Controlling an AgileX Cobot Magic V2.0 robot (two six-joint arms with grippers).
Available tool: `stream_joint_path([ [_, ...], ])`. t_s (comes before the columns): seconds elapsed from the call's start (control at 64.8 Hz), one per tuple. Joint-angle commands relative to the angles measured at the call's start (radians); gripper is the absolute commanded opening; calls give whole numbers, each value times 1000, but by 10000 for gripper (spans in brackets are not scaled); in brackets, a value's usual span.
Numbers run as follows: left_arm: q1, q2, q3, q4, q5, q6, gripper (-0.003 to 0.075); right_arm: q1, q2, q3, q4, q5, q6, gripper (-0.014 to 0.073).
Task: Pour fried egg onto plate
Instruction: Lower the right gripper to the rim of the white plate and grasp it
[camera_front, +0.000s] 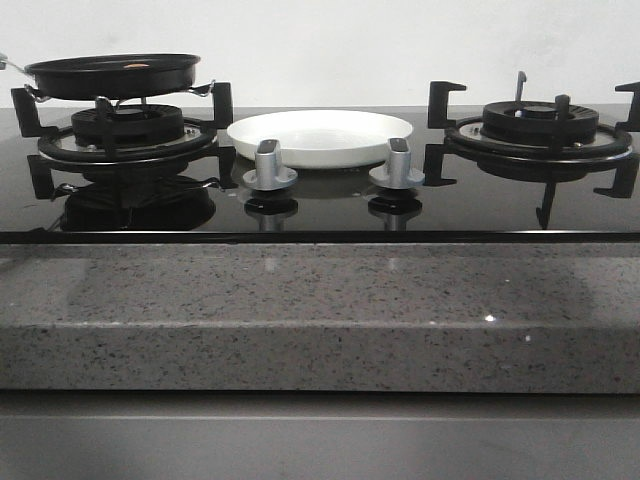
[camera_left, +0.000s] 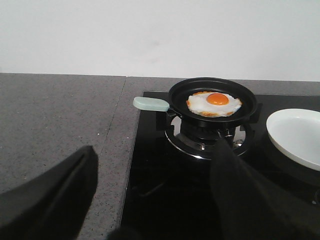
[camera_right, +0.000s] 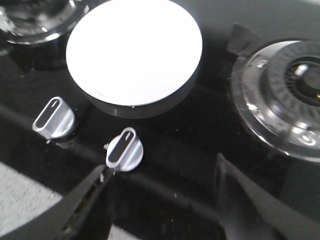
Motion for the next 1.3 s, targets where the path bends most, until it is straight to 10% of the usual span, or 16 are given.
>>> stream_joint_path([
  [0.0,-1,13,-33,0,-82,-9,483,-1,68,-123,8,21,-11,444],
  [1.282,-1,13,-33,0,-82,-9,483,-145,877,-995,264,488,22,444],
])
